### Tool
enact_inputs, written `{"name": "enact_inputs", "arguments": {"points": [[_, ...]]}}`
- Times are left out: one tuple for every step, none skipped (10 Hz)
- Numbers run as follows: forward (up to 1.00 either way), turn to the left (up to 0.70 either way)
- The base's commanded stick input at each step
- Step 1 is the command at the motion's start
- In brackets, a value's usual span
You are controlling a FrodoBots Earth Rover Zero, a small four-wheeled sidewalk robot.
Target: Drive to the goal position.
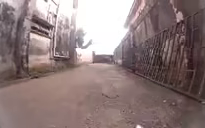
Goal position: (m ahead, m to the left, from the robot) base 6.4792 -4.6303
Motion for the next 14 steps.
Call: {"name": "enact_inputs", "arguments": {"points": [[0.70,0.00],[0.70,0.00],[0.70,0.00],[0.70,0.00],[0.70,0.00],[0.70,0.00],[0.70,0.00],[0.70,0.00],[0.70,0.00],[0.70,0.00],[0.70,0.00],[0.70,0.00],[0.70,0.00],[0.70,0.00]]}}
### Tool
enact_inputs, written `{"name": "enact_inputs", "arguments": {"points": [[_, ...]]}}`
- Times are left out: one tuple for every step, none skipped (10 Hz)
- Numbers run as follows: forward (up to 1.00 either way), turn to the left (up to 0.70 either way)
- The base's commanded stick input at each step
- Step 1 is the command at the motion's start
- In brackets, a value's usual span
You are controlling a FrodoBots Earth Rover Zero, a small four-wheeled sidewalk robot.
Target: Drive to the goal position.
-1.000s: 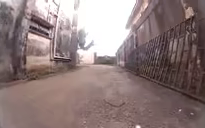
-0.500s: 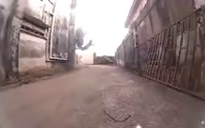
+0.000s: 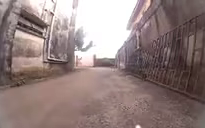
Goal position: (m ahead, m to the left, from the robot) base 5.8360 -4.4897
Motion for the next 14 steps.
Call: {"name": "enact_inputs", "arguments": {"points": [[0.70,0.00],[0.70,0.00],[0.70,0.00],[0.70,0.00],[0.70,0.00],[0.70,0.00],[0.70,0.00],[0.70,0.00],[0.70,0.00],[0.70,0.00],[0.70,0.00],[0.70,0.00],[0.70,0.00],[0.70,0.00]]}}
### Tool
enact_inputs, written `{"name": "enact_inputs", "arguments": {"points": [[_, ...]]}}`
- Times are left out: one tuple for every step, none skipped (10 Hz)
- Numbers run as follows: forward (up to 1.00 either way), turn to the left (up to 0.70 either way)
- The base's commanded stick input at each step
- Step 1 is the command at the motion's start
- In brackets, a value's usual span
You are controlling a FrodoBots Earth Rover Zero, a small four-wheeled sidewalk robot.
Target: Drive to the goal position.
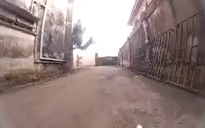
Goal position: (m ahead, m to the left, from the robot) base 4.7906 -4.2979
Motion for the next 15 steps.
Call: {"name": "enact_inputs", "arguments": {"points": [[0.70,0.00],[0.70,0.00],[0.70,0.00],[0.70,0.00],[0.70,0.00],[0.70,0.00],[0.70,0.00],[0.70,0.00],[0.70,-0.01],[0.70,-0.02],[0.70,-0.13],[0.70,-0.26],[0.70,-0.29],[0.70,-0.31],[0.70,-0.16]]}}
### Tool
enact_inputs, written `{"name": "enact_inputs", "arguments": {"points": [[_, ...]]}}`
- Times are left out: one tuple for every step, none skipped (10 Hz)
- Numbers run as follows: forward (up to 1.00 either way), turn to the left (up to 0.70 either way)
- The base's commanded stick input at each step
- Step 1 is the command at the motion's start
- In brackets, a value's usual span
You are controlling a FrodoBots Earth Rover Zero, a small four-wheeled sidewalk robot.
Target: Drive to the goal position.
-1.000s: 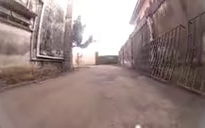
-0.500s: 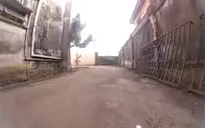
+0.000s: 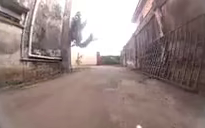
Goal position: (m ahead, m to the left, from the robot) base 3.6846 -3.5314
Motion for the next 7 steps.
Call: {"name": "enact_inputs", "arguments": {"points": [[0.70,-0.06],[0.70,-0.01],[0.70,0.00],[0.70,0.00],[0.70,0.00],[0.70,0.00],[0.70,0.00]]}}
